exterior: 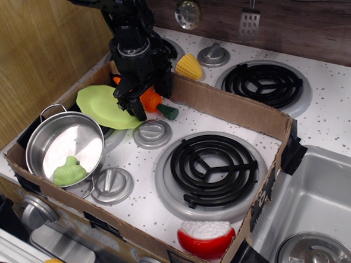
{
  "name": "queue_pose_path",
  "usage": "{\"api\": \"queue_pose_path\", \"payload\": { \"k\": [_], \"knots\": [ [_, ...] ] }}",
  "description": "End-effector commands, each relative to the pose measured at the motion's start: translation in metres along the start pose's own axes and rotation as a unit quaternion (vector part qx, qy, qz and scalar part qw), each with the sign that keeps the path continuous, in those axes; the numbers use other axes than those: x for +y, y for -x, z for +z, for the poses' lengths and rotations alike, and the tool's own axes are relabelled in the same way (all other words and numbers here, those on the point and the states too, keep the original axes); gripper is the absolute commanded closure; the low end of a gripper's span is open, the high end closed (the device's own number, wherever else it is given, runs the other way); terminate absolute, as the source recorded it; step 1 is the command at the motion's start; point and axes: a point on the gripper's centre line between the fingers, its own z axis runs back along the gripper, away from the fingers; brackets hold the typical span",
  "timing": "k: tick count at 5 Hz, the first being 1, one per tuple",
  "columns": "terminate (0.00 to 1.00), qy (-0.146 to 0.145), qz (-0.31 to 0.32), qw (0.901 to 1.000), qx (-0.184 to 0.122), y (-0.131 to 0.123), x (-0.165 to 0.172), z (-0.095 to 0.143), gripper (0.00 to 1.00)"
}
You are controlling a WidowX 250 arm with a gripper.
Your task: Take carrot off plate
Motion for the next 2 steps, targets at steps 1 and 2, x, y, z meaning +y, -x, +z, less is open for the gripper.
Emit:
{"api": "queue_pose_path", "payload": {
  "k": [1, 2],
  "knots": [
    [0.00, -0.036, -0.063, 0.9973, 0.003, -0.003, -0.007, 0.004, 1.00],
    [0.00, -0.041, -0.059, 0.9971, -0.023, 0.000, -0.007, 0.017, 1.00]
  ]
}}
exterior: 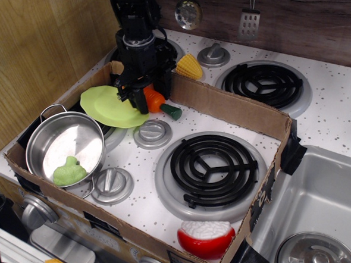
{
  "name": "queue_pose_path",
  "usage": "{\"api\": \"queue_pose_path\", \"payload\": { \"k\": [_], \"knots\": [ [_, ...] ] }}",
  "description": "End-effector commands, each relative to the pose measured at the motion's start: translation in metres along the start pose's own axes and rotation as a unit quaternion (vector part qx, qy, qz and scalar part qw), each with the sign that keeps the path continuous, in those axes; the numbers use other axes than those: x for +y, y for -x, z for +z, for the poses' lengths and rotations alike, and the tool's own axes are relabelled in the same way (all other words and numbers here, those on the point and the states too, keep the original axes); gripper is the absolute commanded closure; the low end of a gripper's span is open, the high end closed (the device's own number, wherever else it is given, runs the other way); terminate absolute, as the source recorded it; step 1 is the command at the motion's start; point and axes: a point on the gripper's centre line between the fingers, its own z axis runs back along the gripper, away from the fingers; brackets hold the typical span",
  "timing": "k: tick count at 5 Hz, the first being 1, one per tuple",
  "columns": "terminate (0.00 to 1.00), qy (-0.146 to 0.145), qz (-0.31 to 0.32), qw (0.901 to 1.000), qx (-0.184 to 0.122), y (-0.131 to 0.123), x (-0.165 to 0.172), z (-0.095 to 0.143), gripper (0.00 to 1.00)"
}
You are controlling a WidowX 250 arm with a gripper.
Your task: Take carrot off plate
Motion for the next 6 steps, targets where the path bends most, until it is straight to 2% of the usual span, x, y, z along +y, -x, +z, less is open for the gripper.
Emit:
{"api": "queue_pose_path", "payload": {
  "k": [1, 2, 3, 4, 5, 6],
  "knots": [
    [0.00, 0.015, -0.001, 0.9987, -0.048, 0.004, 0.001, 0.036, 1.00],
    [0.00, 0.009, 0.014, 0.9976, -0.068, 0.011, 0.001, 0.070, 1.00],
    [0.00, -0.003, 0.059, 0.9950, -0.081, 0.028, 0.005, 0.101, 1.00],
    [0.00, -0.004, 0.097, 0.9915, -0.086, 0.052, 0.014, 0.118, 1.00],
    [0.00, -0.013, 0.140, 0.9880, -0.065, 0.077, 0.026, 0.114, 1.00],
    [0.00, -0.006, 0.183, 0.9824, -0.039, 0.100, 0.038, 0.093, 1.00]
  ]
}}
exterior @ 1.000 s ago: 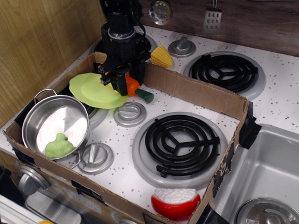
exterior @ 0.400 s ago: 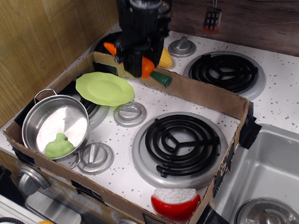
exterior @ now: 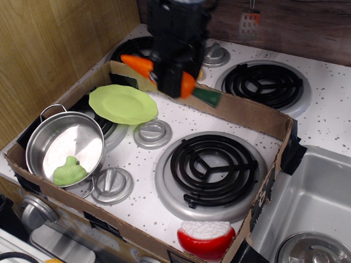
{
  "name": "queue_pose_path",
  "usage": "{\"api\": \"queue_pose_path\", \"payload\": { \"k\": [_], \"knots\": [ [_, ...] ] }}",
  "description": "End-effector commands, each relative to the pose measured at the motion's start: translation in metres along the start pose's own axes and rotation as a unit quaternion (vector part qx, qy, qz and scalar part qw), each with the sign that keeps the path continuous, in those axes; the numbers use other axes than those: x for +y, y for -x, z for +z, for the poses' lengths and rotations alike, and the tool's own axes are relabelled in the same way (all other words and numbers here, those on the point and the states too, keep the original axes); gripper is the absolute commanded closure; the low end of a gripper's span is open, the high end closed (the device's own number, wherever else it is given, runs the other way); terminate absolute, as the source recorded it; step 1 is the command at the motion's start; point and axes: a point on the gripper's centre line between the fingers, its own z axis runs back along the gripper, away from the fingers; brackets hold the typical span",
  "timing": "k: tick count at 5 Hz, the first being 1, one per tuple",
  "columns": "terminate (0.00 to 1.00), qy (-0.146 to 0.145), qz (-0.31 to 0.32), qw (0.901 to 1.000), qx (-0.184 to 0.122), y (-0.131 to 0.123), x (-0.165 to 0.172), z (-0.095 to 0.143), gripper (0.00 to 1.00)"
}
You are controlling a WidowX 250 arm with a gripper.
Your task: Take carrot off plate
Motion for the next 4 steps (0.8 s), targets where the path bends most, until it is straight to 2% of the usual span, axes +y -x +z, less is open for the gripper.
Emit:
{"api": "queue_pose_path", "payload": {
  "k": [1, 2, 3, 4],
  "knots": [
    [0.00, 0.043, 0.080, 0.9950, 0.041, 0.037, 0.023, -0.023, 1.00],
    [0.00, 0.043, 0.084, 0.9944, 0.048, 0.057, 0.027, -0.034, 1.00],
    [0.00, 0.058, 0.093, 0.9920, 0.063, 0.071, 0.024, -0.048, 1.00],
    [0.00, 0.070, 0.097, 0.9909, 0.061, 0.076, 0.019, -0.052, 1.00]
  ]
}}
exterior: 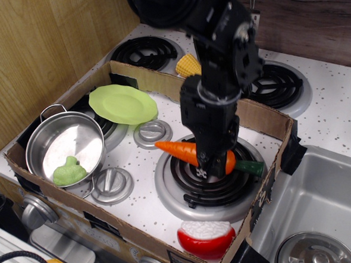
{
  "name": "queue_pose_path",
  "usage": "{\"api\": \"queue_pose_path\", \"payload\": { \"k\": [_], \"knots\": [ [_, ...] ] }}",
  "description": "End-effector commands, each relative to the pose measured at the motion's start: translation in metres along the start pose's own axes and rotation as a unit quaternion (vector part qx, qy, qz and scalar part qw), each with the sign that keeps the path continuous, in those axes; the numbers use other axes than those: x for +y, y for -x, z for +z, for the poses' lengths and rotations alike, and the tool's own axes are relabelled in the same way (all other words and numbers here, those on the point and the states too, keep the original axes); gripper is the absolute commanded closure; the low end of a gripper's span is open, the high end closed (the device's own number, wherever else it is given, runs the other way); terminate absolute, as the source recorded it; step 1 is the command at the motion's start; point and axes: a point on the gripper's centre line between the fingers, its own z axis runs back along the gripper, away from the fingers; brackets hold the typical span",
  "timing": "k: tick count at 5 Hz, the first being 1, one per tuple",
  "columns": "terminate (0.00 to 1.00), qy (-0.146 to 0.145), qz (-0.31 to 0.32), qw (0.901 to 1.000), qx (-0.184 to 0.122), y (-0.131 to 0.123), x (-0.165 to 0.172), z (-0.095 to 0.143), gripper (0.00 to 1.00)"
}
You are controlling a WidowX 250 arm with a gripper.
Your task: Take carrot off plate
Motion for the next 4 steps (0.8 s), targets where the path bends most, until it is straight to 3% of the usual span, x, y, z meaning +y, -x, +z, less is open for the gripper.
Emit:
{"api": "queue_pose_path", "payload": {
  "k": [1, 2, 3, 4],
  "knots": [
    [0.00, 0.029, 0.003, 0.9996, -0.003, 0.003, -0.006, 0.009, 0.00],
    [0.00, 0.037, -0.003, 0.9990, -0.025, -0.001, -0.008, 0.023, 0.00],
    [0.00, 0.058, -0.019, 0.9967, -0.054, 0.001, -0.010, 0.047, 0.00],
    [0.00, 0.061, -0.026, 0.9941, -0.086, 0.000, -0.016, 0.074, 0.00]
  ]
}}
